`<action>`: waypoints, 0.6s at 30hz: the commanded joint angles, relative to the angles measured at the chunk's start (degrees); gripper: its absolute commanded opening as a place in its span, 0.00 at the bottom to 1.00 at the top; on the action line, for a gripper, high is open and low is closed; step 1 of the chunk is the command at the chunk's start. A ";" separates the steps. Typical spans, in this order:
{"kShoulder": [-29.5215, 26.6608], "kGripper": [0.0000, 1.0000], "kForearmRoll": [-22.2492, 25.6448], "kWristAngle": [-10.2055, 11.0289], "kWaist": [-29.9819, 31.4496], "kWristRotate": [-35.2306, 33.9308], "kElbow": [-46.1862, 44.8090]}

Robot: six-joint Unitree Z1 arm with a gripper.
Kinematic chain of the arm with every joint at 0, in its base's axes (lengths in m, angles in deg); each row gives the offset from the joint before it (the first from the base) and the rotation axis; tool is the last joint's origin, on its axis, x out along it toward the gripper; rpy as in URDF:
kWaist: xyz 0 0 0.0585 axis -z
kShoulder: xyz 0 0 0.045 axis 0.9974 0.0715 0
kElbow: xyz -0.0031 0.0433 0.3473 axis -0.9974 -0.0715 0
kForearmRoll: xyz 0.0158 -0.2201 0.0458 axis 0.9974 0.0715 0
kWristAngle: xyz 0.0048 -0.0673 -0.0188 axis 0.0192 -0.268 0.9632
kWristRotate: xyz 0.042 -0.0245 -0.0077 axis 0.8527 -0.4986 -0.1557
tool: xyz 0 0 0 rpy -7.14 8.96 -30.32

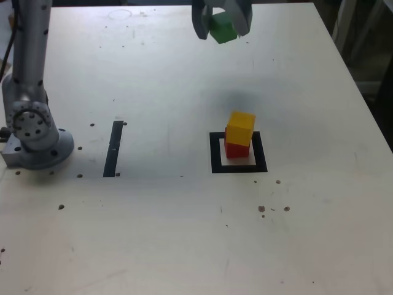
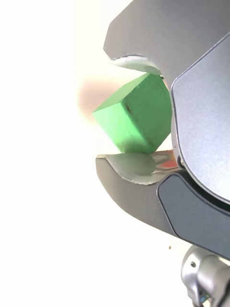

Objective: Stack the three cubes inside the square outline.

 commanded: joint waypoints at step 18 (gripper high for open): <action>-6.39 0.28 2.55 -1.45 26.45 -17.16 -4.54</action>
